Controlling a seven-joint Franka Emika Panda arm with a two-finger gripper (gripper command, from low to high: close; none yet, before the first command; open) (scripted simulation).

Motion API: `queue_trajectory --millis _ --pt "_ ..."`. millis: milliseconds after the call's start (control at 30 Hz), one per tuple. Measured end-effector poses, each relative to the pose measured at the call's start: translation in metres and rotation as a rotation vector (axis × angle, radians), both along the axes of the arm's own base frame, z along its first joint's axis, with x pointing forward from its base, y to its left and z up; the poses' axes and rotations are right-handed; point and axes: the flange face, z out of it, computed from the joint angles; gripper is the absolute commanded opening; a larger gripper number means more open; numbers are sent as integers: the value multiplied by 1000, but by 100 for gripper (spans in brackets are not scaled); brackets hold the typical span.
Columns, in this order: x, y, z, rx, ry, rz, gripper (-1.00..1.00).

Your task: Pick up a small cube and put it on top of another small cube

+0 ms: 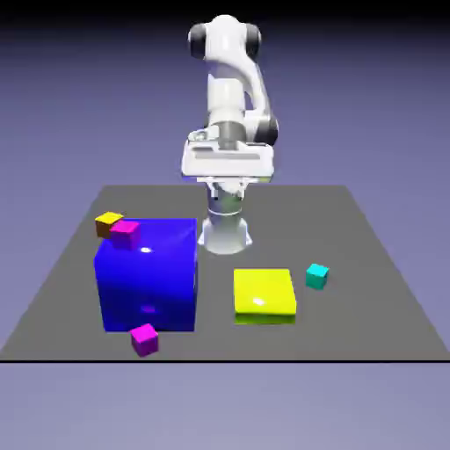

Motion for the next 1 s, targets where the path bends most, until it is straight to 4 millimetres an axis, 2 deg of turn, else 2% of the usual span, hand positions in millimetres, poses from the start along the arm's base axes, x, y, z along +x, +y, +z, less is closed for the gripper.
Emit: queue_trajectory --millis 200,400,567,700,833,967,1000 --pt "-4 78 -54 -235 135 426 0" --pt "-30 150 -110 -477 231 873 0" --pt "-66 201 -155 -683 286 1257 0" --pt "-103 234 -190 -851 316 1568 0" --pt "-147 260 -224 -1029 327 1893 0" --pt "-189 274 -256 -1208 332 2205 0" --pt "-189 274 -256 -1208 332 2205 0"
